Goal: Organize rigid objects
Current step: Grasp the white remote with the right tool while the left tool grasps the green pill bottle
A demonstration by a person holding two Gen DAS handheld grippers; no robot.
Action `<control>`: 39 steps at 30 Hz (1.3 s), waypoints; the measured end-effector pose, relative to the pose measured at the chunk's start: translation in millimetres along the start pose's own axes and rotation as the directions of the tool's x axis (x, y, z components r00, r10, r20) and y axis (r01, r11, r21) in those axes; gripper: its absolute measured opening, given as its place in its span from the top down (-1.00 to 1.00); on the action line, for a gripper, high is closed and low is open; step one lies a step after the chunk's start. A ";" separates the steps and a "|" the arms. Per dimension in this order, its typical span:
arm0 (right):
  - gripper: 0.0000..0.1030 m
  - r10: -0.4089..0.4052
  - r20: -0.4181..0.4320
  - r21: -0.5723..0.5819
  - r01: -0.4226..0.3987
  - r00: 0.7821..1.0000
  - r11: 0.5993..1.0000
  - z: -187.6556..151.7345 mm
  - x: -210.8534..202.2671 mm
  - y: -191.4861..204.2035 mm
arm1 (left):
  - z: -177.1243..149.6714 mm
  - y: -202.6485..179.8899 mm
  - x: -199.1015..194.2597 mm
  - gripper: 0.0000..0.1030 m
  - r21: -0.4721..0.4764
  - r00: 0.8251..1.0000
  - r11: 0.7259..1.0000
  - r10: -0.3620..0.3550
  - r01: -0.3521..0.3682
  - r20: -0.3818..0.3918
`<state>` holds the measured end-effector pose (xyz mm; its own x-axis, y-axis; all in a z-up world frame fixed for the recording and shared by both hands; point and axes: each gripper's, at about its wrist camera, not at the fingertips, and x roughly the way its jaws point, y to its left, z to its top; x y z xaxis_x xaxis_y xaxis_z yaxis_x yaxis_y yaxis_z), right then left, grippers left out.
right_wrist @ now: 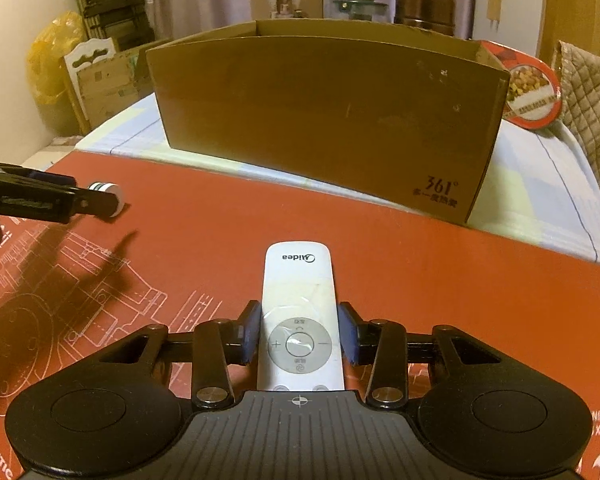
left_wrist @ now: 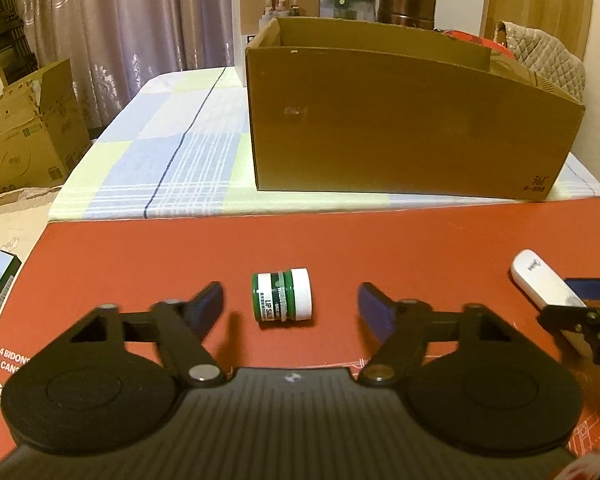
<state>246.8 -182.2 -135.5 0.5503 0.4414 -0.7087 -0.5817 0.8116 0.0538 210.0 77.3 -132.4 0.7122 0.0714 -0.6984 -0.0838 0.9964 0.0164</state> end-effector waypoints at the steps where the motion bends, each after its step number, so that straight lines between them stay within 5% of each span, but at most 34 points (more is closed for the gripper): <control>1: 0.27 -0.001 -0.001 0.004 0.001 1.000 1.000 -0.4 -1.0 0.5 | 0.3 -0.3 2.1 -0.15 0.000 1.000 1.000 0.001 -0.001 -0.005; 12: 0.27 -0.012 -0.008 0.025 0.012 1.000 1.000 -2.0 -8.3 1.9 | -1.5 -0.9 5.7 0.47 0.016 0.999 0.999 0.032 -0.031 -0.015; 28: 0.27 -0.023 -0.001 0.066 0.023 1.000 0.998 -2.4 -40.2 2.0 | 1.5 -20.9 -26.9 0.48 0.031 0.999 0.999 -0.043 0.043 -0.008; 39: 0.27 -0.031 0.077 0.112 0.023 0.997 0.993 22.1 -84.7 -2.4 | 23.0 -47.2 -70.7 0.48 0.047 0.994 0.994 -0.103 0.102 0.025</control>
<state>214.8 -213.1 -60.1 0.6129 0.4439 -0.6537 -0.4985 0.8591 0.1160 179.6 26.3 -67.4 0.7340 -0.0308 -0.6785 0.0224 0.9995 -0.0211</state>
